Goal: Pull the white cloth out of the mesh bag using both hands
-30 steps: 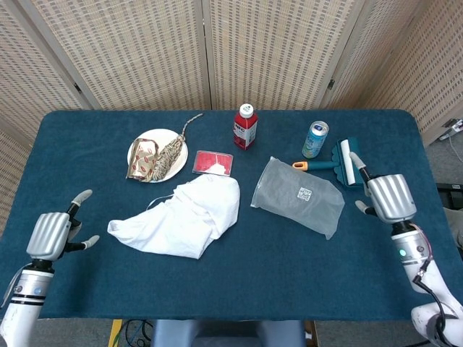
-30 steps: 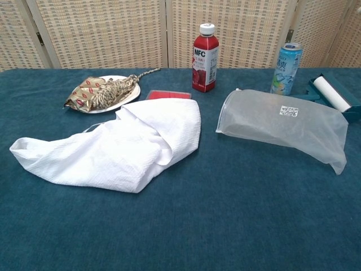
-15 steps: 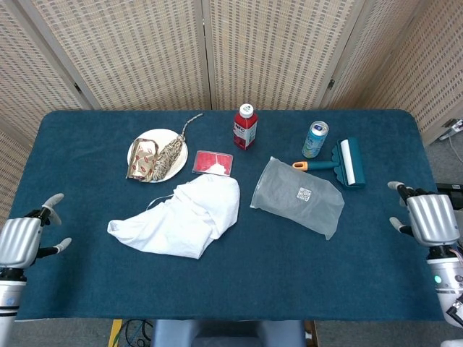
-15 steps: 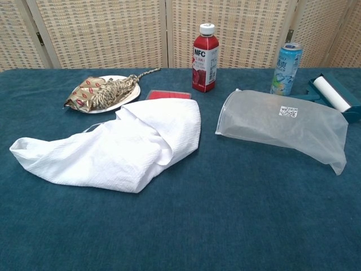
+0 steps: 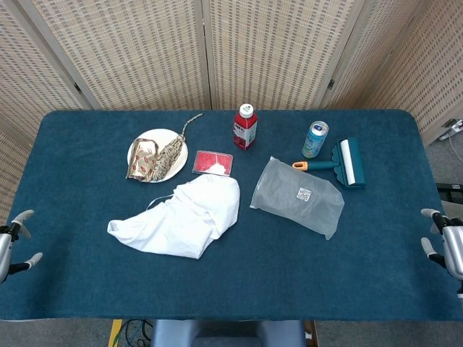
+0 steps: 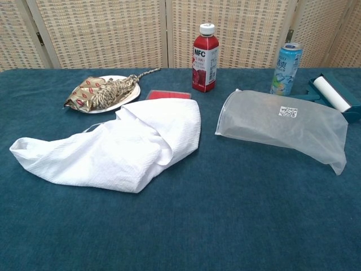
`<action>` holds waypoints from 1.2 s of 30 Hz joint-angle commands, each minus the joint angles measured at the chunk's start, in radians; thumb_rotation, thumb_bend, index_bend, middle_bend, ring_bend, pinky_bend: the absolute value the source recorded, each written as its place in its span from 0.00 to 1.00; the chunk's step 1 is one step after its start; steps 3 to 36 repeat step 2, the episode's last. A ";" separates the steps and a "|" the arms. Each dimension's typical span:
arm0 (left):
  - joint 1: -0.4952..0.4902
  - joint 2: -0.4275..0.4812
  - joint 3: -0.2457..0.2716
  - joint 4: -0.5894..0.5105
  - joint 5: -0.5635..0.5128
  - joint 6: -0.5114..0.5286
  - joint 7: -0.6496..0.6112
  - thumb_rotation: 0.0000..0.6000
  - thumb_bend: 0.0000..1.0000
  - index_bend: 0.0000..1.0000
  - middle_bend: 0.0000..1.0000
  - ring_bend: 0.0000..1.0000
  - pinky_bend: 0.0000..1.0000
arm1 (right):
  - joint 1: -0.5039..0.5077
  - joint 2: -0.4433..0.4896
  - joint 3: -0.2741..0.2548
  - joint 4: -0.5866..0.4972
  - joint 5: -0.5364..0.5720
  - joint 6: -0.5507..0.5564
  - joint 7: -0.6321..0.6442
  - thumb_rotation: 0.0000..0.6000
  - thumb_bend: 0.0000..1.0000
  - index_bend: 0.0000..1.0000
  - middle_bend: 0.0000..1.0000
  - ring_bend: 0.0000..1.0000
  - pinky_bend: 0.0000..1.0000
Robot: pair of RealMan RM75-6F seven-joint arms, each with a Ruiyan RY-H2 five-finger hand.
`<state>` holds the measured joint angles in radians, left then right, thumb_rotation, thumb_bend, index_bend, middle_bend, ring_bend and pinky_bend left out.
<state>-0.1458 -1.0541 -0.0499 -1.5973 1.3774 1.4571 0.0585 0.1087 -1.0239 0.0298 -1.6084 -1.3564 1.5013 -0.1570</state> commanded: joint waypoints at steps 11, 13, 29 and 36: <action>0.009 -0.010 -0.001 0.009 0.002 0.009 0.000 1.00 0.00 0.19 0.47 0.45 0.63 | -0.007 0.006 0.006 -0.003 -0.001 0.001 0.004 1.00 0.33 0.32 0.52 0.50 0.64; 0.009 -0.010 -0.001 0.009 0.002 0.009 0.000 1.00 0.00 0.19 0.47 0.45 0.63 | -0.007 0.006 0.006 -0.003 -0.001 0.001 0.004 1.00 0.33 0.32 0.52 0.50 0.64; 0.009 -0.010 -0.001 0.009 0.002 0.009 0.000 1.00 0.00 0.19 0.47 0.45 0.63 | -0.007 0.006 0.006 -0.003 -0.001 0.001 0.004 1.00 0.33 0.32 0.52 0.50 0.64; 0.009 -0.010 -0.001 0.009 0.002 0.009 0.000 1.00 0.00 0.19 0.47 0.45 0.63 | -0.007 0.006 0.006 -0.003 -0.001 0.001 0.004 1.00 0.33 0.32 0.52 0.50 0.64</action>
